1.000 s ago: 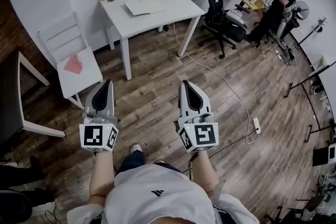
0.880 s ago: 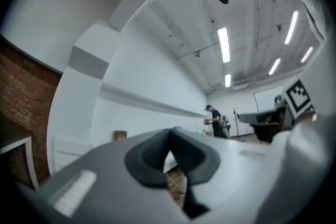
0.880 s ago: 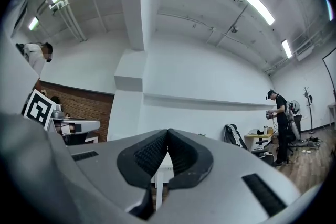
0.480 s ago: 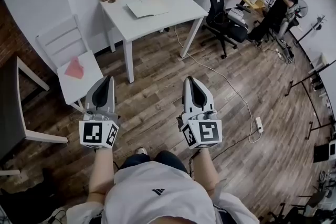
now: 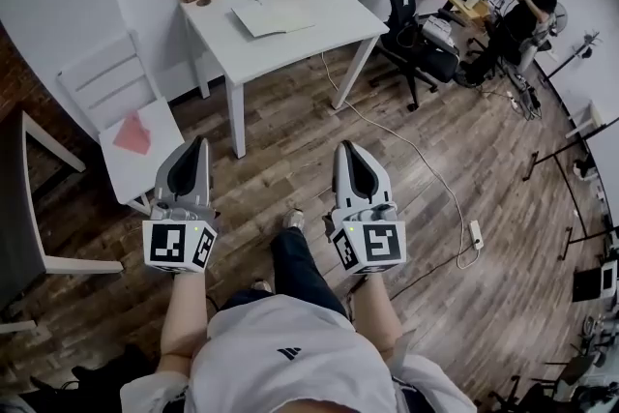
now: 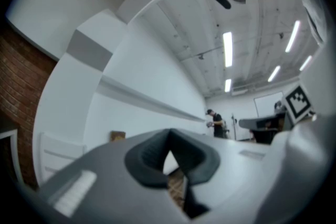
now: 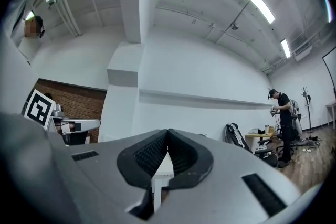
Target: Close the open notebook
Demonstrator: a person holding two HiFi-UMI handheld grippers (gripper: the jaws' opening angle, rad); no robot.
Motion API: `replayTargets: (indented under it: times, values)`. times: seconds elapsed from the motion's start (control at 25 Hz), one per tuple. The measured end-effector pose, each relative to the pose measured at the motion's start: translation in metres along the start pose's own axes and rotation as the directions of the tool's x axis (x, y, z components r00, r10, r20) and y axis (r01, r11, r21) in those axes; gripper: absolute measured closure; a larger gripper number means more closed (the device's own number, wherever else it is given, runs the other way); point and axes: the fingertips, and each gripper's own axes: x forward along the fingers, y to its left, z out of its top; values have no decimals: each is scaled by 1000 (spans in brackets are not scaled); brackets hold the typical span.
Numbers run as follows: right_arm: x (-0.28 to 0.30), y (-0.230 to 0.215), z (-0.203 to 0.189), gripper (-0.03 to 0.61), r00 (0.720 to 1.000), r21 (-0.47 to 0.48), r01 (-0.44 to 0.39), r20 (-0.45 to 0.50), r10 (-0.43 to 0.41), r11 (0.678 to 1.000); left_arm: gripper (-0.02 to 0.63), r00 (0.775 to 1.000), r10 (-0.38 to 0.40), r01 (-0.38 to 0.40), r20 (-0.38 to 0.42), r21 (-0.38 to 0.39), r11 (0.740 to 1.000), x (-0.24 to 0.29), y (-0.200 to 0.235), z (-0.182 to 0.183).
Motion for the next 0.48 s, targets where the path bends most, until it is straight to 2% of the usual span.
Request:
replayTargets:
  times: [0.48]
  values:
    - [143,-76,-10,584,998,-3,-55,22,55,998,606,999,53,-53,14,12,999,141,36,-20]
